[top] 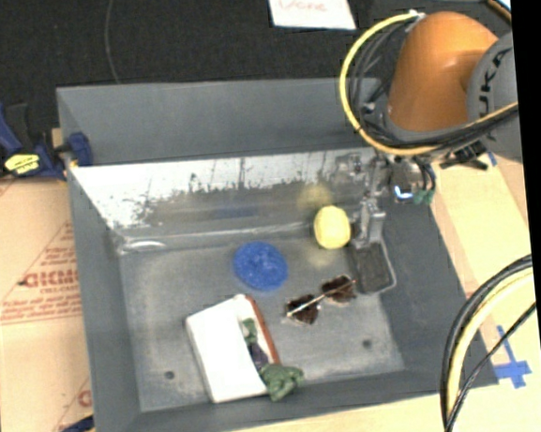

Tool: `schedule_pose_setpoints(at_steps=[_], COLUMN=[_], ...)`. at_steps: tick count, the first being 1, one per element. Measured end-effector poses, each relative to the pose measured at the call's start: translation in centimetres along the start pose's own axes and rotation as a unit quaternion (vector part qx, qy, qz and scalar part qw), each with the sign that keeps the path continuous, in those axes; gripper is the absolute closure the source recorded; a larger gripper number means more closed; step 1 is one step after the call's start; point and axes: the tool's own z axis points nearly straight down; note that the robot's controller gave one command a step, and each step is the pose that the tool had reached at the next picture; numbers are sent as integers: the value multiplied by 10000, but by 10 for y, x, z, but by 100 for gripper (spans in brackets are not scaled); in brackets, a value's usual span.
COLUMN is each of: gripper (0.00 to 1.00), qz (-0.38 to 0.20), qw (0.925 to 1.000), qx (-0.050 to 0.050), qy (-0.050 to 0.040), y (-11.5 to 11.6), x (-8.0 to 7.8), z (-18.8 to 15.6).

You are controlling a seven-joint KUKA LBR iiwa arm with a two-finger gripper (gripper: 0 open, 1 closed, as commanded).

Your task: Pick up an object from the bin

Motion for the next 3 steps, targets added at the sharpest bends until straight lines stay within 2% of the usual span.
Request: schedule_pose_setpoints(at_steps=[1, 2, 3], gripper=[0, 0, 0], qz=[3, 29, 565], qw=[10000, 10000, 9984], qx=[0, -7, -2], qy=[1, -8, -47], y=[0, 37, 53], x=[0, 14, 5], z=[0, 62, 127])
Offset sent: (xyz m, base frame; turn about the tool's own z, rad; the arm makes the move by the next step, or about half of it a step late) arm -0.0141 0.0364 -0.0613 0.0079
